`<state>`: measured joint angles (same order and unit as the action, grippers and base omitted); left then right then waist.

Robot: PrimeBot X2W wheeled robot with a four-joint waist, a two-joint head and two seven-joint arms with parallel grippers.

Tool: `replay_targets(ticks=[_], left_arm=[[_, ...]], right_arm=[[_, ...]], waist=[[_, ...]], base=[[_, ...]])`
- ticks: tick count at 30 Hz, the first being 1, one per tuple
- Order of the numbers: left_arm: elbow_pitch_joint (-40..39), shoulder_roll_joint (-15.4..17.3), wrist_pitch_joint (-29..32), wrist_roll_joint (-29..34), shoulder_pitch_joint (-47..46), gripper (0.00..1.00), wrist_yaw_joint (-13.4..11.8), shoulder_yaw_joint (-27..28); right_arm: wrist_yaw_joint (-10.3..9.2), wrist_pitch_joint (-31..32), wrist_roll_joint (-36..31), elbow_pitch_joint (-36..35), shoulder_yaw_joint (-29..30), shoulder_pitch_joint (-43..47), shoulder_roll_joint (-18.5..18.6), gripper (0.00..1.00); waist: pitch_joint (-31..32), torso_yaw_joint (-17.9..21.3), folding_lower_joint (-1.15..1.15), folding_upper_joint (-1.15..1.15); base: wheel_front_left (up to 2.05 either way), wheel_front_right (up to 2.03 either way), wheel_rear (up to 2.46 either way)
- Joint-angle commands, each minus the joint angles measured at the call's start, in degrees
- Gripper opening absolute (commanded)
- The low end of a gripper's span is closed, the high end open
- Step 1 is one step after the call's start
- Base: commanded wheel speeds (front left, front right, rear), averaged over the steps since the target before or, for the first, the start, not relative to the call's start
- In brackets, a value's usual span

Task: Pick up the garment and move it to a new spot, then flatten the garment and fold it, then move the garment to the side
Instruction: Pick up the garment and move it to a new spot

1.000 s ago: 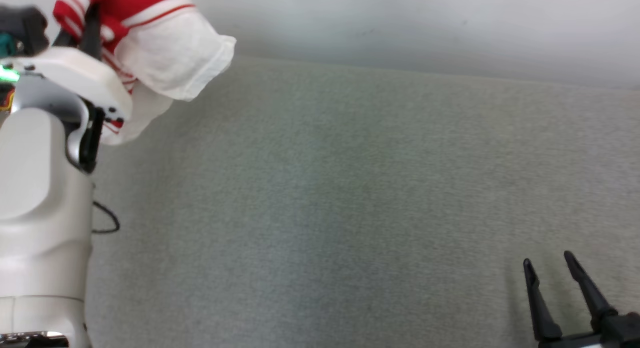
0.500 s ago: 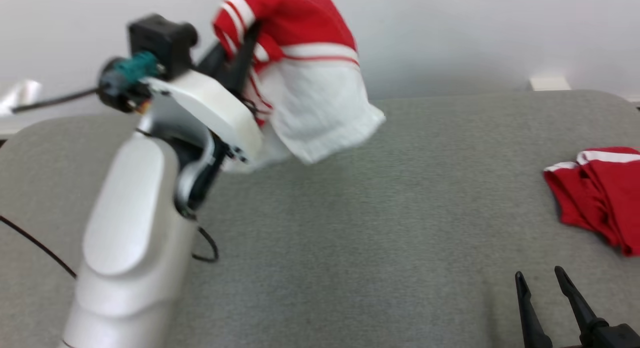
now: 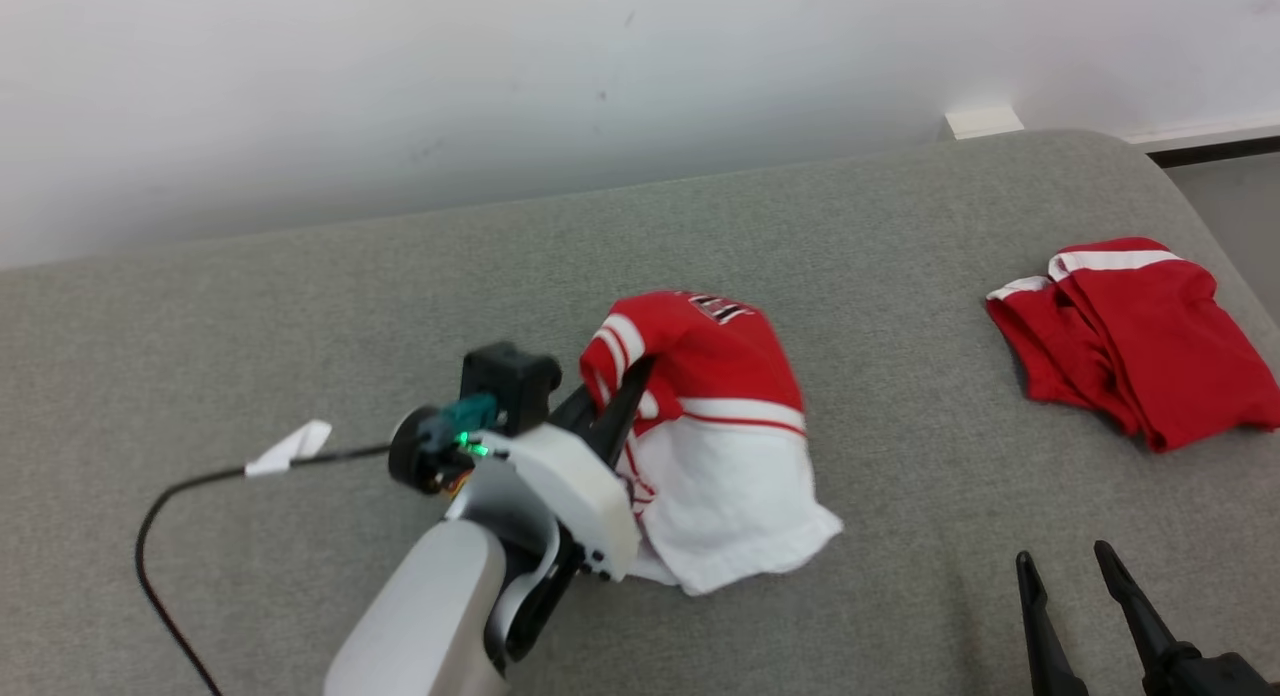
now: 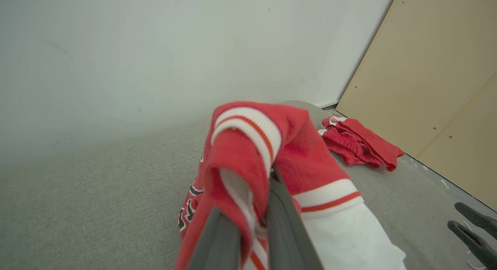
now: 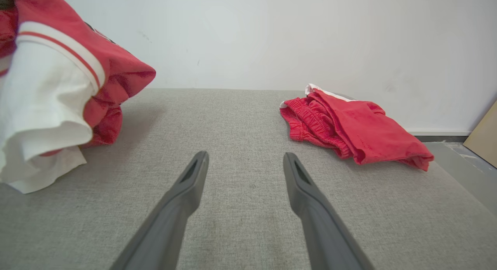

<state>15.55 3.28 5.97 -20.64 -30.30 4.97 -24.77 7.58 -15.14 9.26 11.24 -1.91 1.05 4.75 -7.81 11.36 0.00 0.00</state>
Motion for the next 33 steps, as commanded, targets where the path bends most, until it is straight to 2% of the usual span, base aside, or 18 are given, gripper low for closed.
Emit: replay_targets(ticks=[1,3,4,6,7,10,13,21,26,33], left_arm=[[3.41,0.13,-3.78,1.33,1.26,0.00,-1.32,0.41],[8.04,0.10,-7.81,2.00,1.84,0.00,-1.86,0.21],[10.15,0.09,-10.03,2.38,2.03,0.10,-2.17,0.11],[14.01,0.01,-14.10,3.54,2.10,0.56,-2.71,-0.41],[15.58,0.00,-16.25,3.96,2.05,1.00,-2.77,-0.72],[18.56,-0.05,-19.84,3.75,2.98,1.00,-3.49,-0.25],[17.28,-0.11,-21.05,2.92,5.21,1.00,-4.92,1.66],[-1.15,-0.11,-21.08,7.56,20.33,1.00,-10.71,8.65],[-6.53,-0.13,-21.09,11.39,28.16,1.00,-12.52,11.23],[-8.50,0.05,-21.10,15.20,33.24,1.00,-12.77,13.74]], right_arm=[[-0.18,0.04,0.27,0.40,-0.39,-0.71,-0.15,1.00],[-0.18,0.04,0.26,0.57,-0.56,-0.80,-0.11,1.00],[-0.18,0.04,0.30,0.64,-0.48,-0.80,-0.07,1.00],[-0.18,0.04,0.27,0.85,-0.44,-0.68,0.15,1.00],[-0.18,0.04,0.25,0.91,-0.39,-0.61,0.25,1.00],[-0.18,0.04,0.21,1.03,-0.06,-0.66,0.53,1.00],[-0.18,0.04,0.00,0.53,0.50,-0.11,0.46,1.00],[-0.18,0.04,-0.43,-1.50,3.15,2.16,0.46,1.00],[-0.18,0.05,-0.99,-2.05,4.37,3.01,0.26,1.00],[-0.18,0.04,-1.36,-2.33,5.10,3.47,-0.06,1.00]], waist=[[-0.23,0.66,0.00,0.00],[-0.31,0.84,0.00,0.00],[-0.32,0.78,0.00,0.00],[-0.26,0.56,0.00,0.00],[-0.15,0.37,0.00,0.00],[0.46,-0.25,0.00,0.00],[1.56,-0.87,0.00,0.00],[5.01,-3.50,0.00,0.00],[6.77,-5.90,0.00,0.00],[8.20,-8.42,0.00,0.00]], base=[[0.00,0.00,0.00],[0.00,0.00,0.00],[0.00,0.00,0.00],[0.00,0.00,0.00],[0.00,0.00,0.00],[0.00,0.00,0.00],[0.00,0.00,0.00],[0.00,0.00,0.00],[0.00,0.00,0.00],[0.00,0.00,0.00]])
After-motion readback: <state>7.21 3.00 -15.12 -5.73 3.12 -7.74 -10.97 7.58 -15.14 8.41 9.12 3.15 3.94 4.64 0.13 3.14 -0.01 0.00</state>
